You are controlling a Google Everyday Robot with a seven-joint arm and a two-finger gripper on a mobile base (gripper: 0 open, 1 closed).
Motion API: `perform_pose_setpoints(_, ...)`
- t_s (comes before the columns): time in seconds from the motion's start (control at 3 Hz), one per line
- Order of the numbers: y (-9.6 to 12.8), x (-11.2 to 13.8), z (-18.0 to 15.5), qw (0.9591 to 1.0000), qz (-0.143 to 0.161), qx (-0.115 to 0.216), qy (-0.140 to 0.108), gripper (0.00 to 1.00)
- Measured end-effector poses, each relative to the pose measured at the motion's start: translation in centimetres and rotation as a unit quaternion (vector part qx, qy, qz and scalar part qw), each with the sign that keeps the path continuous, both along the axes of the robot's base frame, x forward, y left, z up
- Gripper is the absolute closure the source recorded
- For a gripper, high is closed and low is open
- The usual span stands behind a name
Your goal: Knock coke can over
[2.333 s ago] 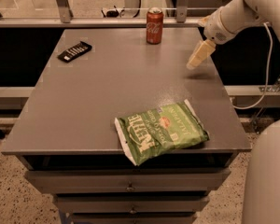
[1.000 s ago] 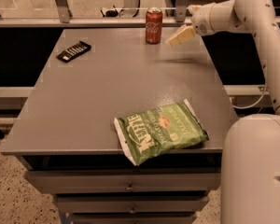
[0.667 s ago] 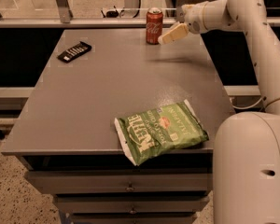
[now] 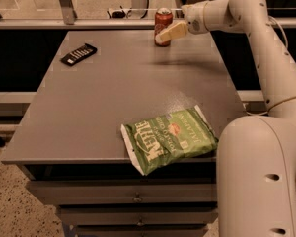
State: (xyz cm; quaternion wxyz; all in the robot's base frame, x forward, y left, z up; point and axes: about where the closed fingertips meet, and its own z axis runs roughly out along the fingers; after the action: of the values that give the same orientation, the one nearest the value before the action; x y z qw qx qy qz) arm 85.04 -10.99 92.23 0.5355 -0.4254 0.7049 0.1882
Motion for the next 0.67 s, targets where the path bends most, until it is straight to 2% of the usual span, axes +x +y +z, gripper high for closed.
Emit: perform_pose_setpoints(0.67,-0.9,2.4,0.6,0.9983,-0.055,-0.012,-0.016,0.00)
